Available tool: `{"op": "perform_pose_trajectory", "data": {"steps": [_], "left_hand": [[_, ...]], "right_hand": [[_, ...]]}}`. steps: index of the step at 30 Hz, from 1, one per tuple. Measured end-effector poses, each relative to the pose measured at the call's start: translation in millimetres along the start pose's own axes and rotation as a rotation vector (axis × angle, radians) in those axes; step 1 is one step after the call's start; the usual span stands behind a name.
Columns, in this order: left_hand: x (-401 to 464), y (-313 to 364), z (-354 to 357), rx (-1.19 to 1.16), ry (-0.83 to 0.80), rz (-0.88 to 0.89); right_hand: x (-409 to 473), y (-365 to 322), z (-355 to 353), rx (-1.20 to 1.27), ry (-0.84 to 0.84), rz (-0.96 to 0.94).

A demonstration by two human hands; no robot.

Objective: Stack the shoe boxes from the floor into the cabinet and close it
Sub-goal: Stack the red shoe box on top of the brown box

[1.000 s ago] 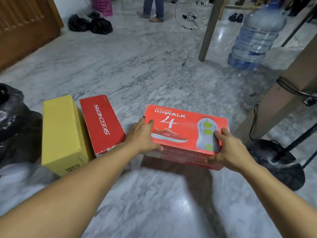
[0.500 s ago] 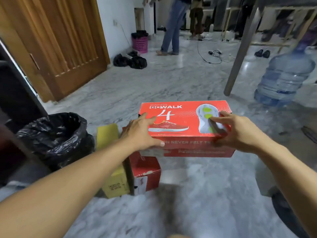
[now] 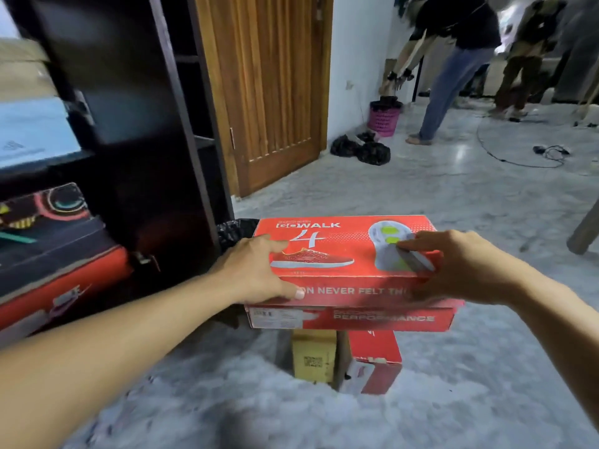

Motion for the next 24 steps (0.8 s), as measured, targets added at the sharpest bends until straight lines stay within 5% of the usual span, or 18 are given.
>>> {"op": "perform_pose_trajectory", "data": {"steps": [14, 24], "left_hand": [[-183.6, -177.8, -75.8, -0.035, 0.063, -0.557], [-270.0, -257.5, -222.7, -0.099, 0.403, -0.787]], "right_hand": [[31.9, -224.7, 72.8, -0.013, -0.288, -0.535], [58.5, -408.1, 57.8, 0.209, -0.175, -0.810]]}}
Point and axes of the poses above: each hand's wrist, its own x-axis towards the middle knuckle, its own z-axis out of the palm, y = z × x, the point moved 4 cm from there along x, towards the middle knuckle, and after that the axes turned 10 degrees about x, right-handed, at the moved point
